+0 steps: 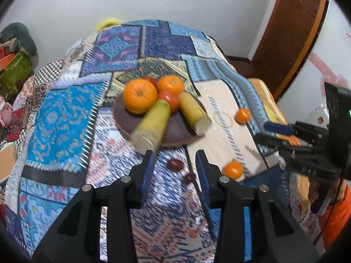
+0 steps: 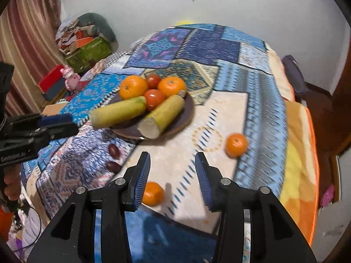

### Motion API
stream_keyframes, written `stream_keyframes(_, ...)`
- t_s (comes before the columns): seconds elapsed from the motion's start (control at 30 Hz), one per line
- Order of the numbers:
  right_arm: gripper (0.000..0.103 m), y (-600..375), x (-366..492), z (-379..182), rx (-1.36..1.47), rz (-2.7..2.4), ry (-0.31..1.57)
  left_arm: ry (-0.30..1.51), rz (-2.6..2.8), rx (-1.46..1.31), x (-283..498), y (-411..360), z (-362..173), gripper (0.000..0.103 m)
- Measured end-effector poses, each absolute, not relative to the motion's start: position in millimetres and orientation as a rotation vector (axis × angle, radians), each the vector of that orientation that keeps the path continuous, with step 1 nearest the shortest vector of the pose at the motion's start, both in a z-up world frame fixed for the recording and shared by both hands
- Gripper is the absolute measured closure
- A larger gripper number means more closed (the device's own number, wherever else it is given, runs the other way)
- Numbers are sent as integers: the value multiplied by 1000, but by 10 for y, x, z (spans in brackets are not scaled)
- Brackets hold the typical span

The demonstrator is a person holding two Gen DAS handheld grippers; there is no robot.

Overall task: Organize fruits
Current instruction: 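Grasp a small mandarin with the left tool while the right tool grasps another mandarin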

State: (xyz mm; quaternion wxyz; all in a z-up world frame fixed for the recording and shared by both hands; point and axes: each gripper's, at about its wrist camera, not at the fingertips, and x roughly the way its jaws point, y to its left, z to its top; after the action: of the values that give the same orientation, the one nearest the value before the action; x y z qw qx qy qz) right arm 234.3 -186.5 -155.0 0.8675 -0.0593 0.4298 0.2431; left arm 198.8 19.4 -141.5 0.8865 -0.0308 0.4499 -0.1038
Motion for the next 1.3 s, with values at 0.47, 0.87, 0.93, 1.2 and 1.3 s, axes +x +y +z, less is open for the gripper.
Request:
stream_keyframes(0.47,61,-2371,2721,-1798,-63,396,947,998,-269,-83,2218,-435,-1788,64)
stream_keyframes(0.87,67,-2272,3120,-2111,-98,386,991,1034,-273,-111,2490,-487,-1970,64)
stream_keyframes(0.93,67,-2290,3094,-2096,-92,391,984,1036,-278,-111,2481,-487,-1966,65)
stream_keyframes(1.2,67,-2361,2726,-1941,-61,433,970,1035,-312,-87,2311,-592,-1899,64)
stream_keyframes(1.3,67,-2390,2574,-1891,-41,448,965,1048,-324,-72,2248,-659,-1927,64)
